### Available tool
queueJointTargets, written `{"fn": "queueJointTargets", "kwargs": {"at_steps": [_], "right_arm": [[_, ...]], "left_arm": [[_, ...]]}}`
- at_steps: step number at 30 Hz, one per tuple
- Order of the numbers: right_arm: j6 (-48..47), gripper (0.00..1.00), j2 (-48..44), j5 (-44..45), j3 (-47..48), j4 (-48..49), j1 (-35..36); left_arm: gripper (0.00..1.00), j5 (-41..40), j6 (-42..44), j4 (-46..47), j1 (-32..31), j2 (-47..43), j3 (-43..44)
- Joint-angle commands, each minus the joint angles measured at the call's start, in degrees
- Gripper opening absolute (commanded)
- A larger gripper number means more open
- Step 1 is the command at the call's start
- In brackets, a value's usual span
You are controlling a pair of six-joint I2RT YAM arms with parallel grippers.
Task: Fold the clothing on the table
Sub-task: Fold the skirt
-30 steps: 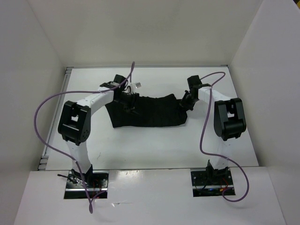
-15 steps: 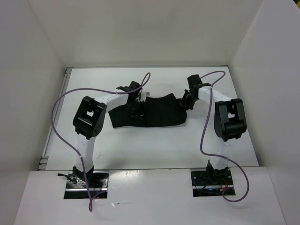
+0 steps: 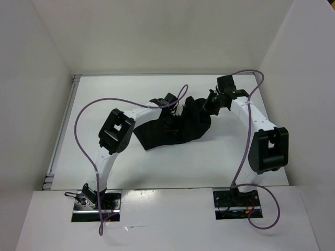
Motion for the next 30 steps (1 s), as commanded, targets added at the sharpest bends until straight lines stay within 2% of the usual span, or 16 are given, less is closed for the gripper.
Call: {"fn": "queueJointTargets", "kwargs": {"at_steps": [1, 10, 21, 24, 28, 30], "right_arm": [[0.2, 0.0, -4.6, -5.4, 2.1, -0.7, 0.6], [7.7, 0.0, -7.1, -20.6, 1.6, 7.7, 0.6], [11.5, 0.0, -7.6, -27.8, 0.9, 13.3, 0.6], [9.9, 0.0, -7.6, -26.0, 0.9, 11.4, -0.5], [7.6, 0.0, -8.2, -24.7, -0.5, 8.5, -1.5], [6.4, 0.0, -8.7, -24.7, -2.3, 7.9, -2.1]], "left_arm": [[0.0, -0.3, -0.4, 1.0, -2.3, 5.5, 4.0], [0.0, 0.3, -3.4, 1.6, -2.4, 7.9, 8.7], [0.0, -0.3, -5.0, 2.8, -2.4, 6.9, 9.3], [0.1, -2.4, -5.0, 1.0, -1.8, 3.8, 8.8], [0.4, -4.6, -4.3, 1.0, 2.1, -5.1, 5.5], [0.47, -6.7, -2.5, -1.2, 4.5, -9.7, 4.9]]}}
